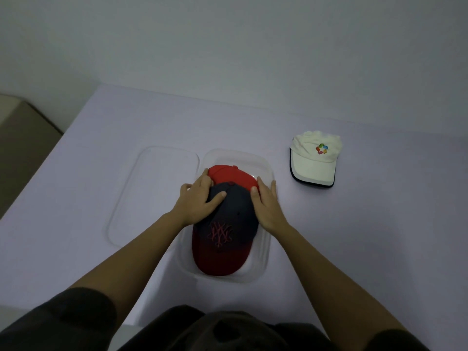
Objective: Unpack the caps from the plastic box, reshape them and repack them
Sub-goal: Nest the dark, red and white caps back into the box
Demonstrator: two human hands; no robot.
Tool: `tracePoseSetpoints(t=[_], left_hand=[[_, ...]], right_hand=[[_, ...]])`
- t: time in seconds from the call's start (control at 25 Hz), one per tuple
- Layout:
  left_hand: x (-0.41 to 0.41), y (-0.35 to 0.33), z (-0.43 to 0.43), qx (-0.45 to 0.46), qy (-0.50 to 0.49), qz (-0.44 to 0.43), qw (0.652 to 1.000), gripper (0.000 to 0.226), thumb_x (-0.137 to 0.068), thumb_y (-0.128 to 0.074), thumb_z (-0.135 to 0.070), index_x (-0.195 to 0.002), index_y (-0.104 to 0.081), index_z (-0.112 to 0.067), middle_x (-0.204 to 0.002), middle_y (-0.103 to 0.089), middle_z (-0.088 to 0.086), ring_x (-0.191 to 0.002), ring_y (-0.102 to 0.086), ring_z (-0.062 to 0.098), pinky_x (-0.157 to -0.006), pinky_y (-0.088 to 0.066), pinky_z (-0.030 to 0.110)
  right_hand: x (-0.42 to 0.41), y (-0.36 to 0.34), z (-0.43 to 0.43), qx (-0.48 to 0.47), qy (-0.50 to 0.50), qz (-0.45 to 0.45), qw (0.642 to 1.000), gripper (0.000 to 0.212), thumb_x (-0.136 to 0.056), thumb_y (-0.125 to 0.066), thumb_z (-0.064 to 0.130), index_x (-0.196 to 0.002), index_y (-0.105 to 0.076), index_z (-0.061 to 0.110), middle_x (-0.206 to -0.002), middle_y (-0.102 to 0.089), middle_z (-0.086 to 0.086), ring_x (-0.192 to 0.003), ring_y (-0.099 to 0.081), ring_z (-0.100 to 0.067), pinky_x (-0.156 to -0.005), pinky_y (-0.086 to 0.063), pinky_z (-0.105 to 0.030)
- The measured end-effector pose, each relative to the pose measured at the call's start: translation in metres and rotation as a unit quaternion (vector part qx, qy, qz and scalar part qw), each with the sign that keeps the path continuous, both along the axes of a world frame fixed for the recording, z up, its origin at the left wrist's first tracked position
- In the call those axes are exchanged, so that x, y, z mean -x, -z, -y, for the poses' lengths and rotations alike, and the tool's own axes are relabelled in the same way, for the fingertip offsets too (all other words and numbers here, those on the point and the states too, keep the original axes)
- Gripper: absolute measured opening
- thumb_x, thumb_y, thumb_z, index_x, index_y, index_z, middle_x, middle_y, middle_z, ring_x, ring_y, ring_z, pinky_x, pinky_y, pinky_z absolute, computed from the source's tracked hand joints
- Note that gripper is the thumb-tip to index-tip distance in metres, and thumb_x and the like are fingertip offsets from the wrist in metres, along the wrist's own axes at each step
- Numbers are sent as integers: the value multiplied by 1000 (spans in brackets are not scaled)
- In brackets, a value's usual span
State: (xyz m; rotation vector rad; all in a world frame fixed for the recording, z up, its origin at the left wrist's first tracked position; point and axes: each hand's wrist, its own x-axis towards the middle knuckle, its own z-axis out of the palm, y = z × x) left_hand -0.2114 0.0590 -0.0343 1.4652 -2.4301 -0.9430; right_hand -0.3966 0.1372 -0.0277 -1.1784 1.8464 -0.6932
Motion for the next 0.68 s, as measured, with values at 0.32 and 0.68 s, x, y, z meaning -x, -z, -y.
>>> tracePoseSetpoints(t=[0.32, 0.68], left_hand=[[8, 3, -6, 61, -76, 68, 993, 83, -78, -19, -73, -145, -20, -24, -134, -47, 1, -122, -43, 21, -92, -28, 46], [9, 6, -12, 119, -108, 85, 983, 79, -77, -16, -71, -133, -43, -22, -131, -52, 0, -118, -46, 19, -97, -28, 46]], right_hand=[[-9, 18, 0, 64, 23, -97, 993, 60, -98, -32, 47, -144, -30, 8, -156, -21, -14, -148, -1, -22, -113, -6, -27], [-7, 28, 4, 80, 17, -156, 984, 48, -99, -31, 42, -128, -46, 6, -146, -37, -13, -146, -13, -23, -119, -17, -39]])
